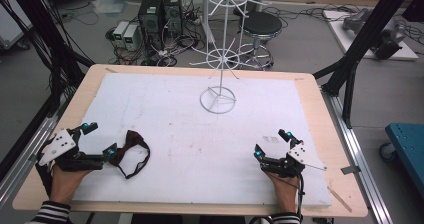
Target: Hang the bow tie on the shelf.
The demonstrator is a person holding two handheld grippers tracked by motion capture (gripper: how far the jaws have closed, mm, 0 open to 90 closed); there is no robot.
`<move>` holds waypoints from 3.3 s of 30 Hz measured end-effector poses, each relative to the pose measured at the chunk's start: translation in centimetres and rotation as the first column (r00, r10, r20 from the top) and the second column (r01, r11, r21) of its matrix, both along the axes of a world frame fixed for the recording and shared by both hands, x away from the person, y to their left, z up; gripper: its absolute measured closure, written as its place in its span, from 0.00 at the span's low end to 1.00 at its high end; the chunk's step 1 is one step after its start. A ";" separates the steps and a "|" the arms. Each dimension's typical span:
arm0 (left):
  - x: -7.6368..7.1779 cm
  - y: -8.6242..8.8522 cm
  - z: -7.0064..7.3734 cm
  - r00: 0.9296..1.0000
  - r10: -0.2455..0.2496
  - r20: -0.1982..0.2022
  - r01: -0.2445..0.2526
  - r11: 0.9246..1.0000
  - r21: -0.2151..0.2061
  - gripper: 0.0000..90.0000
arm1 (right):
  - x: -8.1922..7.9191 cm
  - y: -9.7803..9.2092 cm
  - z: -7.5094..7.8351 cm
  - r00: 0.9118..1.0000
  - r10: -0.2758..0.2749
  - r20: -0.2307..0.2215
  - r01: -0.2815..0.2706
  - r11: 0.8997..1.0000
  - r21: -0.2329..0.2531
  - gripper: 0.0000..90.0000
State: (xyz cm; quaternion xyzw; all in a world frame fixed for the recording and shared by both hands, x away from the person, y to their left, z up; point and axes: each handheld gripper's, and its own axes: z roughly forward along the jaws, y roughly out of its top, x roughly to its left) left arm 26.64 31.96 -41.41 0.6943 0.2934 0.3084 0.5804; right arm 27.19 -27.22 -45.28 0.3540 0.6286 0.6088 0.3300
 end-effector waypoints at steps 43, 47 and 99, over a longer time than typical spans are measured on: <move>3.2 -1.3 2.1 0.901 0.016 -0.434 0.196 0.878 0.437 0.04 | 0.0 0.0 0.0 1.000 0.000 0.004 0.000 1.000 -0.001 0.01; 3.4 -1.2 1.8 0.881 0.028 -0.472 0.207 0.874 0.439 0.04 | 0.0 0.0 0.0 1.000 0.000 0.003 0.000 1.000 -0.002 0.01; 4.0 -2.9 0.0 0.764 0.078 -0.641 0.295 0.841 0.454 0.89 | 0.0 0.0 0.0 1.000 0.000 0.005 0.000 1.000 -0.003 0.01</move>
